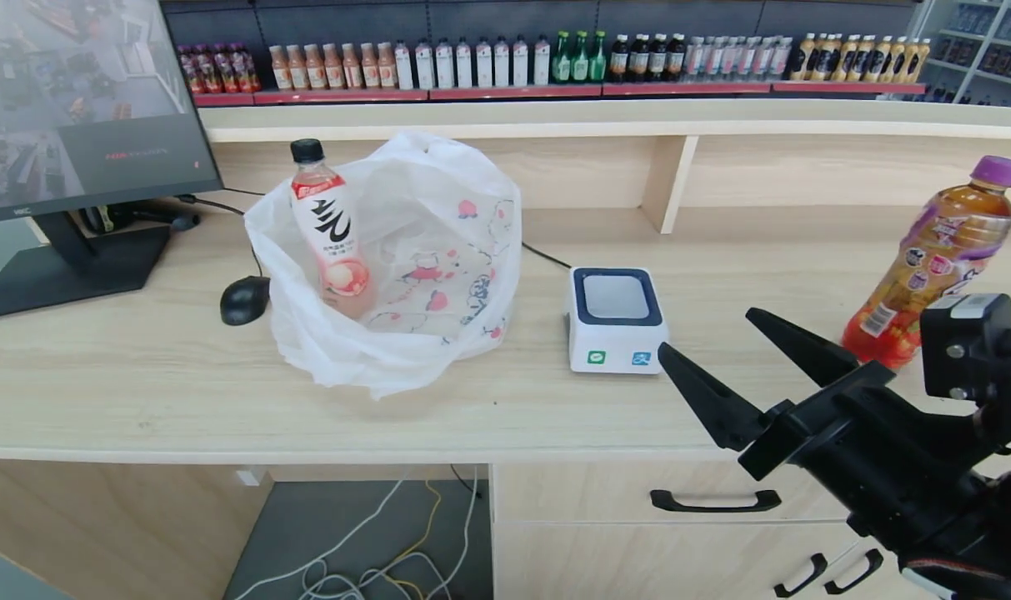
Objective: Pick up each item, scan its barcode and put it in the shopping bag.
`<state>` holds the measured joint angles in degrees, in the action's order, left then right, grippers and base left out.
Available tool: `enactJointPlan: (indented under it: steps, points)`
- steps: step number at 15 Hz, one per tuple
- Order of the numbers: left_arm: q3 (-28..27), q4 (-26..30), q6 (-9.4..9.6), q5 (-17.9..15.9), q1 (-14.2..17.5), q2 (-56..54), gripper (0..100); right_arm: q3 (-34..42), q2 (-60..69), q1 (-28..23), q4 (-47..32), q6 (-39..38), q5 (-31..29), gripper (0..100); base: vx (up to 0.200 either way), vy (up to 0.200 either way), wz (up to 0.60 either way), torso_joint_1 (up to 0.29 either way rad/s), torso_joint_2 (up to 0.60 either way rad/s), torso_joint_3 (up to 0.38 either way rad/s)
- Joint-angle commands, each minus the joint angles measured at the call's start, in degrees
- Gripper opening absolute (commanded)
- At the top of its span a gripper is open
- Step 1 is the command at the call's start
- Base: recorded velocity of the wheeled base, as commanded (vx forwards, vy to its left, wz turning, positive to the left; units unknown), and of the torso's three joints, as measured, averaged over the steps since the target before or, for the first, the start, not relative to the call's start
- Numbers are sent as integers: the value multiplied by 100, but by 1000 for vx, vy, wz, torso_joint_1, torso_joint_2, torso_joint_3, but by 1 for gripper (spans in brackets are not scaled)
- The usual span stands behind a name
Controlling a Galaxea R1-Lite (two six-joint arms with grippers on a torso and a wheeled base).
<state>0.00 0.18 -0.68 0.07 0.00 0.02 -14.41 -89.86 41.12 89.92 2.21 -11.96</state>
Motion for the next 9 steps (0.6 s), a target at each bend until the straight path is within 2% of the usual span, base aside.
enactJointPlan:
  steps: [1, 6, 9]
  points:
    - [0, -1, -2, 10, 0, -2, 100, 26, -32, 10, 8, -1, 1, 100, 0, -200, 0, 2, 2, 2]
    - [0, -1, -2, 1, 0, -2, 100, 105, -6, 10, 8, -1, 1, 100, 0, -200, 0, 5, 1, 3]
    - [0, -1, 7, 1, 0, -2, 100, 140, 12, 19, 8, -1, 1, 100, 0, 0, 0, 0, 0, 0]
